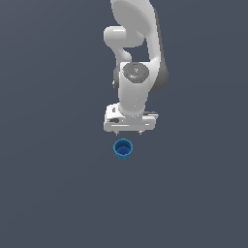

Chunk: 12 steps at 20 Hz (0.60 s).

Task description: Pick up the object and move it to a goal position.

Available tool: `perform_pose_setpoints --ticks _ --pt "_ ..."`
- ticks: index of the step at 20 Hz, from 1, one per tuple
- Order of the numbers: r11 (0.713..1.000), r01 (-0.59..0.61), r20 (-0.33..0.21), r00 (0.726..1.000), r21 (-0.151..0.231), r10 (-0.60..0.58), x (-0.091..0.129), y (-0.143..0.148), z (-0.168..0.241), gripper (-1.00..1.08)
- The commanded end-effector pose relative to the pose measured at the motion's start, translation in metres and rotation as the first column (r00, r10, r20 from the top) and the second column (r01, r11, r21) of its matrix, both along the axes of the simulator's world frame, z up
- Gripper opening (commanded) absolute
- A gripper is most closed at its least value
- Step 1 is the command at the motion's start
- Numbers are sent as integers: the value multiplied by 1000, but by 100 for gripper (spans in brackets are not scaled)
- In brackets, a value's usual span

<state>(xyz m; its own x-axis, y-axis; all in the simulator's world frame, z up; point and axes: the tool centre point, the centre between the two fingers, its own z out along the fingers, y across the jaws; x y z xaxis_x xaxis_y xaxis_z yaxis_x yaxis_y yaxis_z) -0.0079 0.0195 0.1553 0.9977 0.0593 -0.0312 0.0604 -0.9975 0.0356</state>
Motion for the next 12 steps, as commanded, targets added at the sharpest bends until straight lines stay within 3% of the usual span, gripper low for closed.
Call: perform_pose_setpoints --ticks 1,12 --pt "1000 0 0 1000 0 0 0 0 0 28" --pt "1000 15 1 1000 5 -15 2 -3 4 28"
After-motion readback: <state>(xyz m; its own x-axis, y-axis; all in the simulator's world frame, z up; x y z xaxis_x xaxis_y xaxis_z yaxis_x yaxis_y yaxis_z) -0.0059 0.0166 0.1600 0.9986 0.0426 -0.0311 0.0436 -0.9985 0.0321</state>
